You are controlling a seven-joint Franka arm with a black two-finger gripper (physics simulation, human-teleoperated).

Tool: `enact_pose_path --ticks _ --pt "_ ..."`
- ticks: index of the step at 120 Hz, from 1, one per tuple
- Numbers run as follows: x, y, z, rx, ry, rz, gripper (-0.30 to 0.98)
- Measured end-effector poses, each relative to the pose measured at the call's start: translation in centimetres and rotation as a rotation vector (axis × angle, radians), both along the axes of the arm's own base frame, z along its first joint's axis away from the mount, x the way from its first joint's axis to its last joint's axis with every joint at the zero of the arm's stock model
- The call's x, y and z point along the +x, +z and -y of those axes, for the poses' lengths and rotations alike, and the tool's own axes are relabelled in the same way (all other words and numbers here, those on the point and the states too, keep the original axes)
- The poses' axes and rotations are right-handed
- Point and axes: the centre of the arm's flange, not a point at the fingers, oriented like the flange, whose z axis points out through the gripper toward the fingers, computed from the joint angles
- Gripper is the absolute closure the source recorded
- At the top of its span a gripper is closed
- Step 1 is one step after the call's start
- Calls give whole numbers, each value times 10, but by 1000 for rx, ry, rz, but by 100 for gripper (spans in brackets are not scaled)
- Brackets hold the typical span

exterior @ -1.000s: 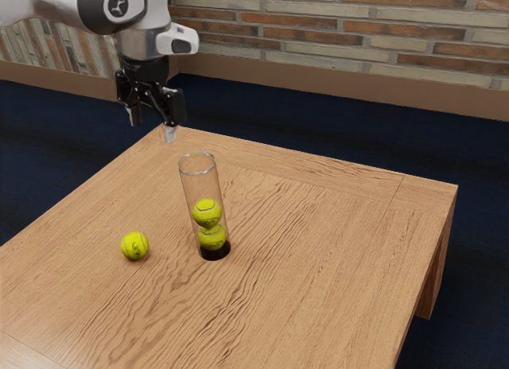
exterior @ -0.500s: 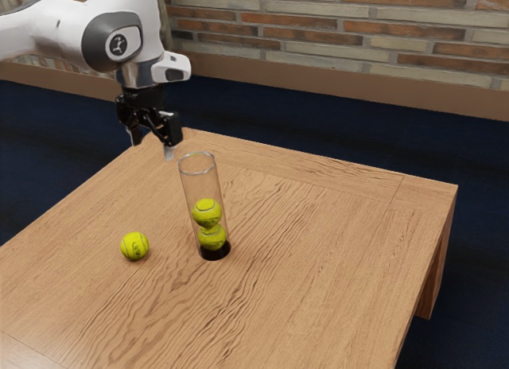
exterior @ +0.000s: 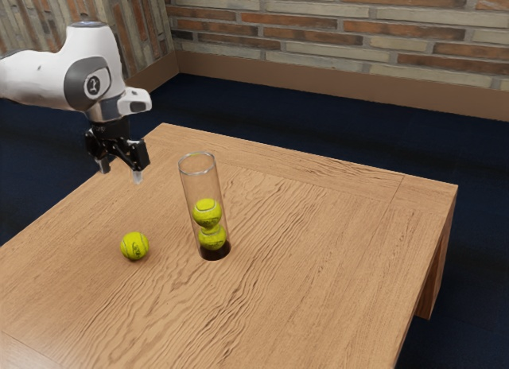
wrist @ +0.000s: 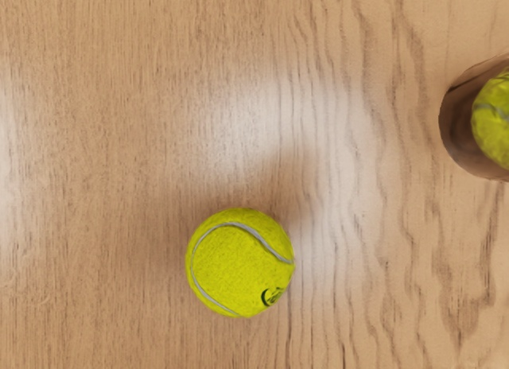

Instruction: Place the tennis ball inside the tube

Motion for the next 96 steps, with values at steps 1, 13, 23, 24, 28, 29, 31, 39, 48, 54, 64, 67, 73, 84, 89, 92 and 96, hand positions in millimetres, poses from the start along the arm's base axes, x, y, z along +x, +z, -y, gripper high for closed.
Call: enact_pose_path --ticks 1,13,23,24,28,29,31,39,48,54,64,67,73,84,89,92,96 --pt "0 -2 2 0 -4 -2 0" --pt "-3 -19 4 15 -13 -10 0" --pt "-8 -36 -3 24 -2 -16 0" --pt "-9 -38 -3 25 -2 -16 0" --pt "-10 -44 -4 27 0 -15 0" --pt "-10 -45 -4 27 1 -14 0" --pt "-11 -48 -5 28 1 -13 0" --pt "-12 -62 -5 32 4 -11 0" --pt "-11 -80 -9 36 13 -16 0" --pt "-9 -92 -13 37 25 -19 0" --pt "-8 -108 -20 35 44 -20 0" --pt "-8 -112 -21 33 48 -20 0" --pt "-9 -121 -23 24 60 -20 0" --pt "-9 -136 -30 16 82 -20 0" --pt "-9 -143 -33 13 90 -22 0" --pt "-9 -147 -34 11 95 -23 0" --pt "-9 -153 -36 7 101 -26 0"
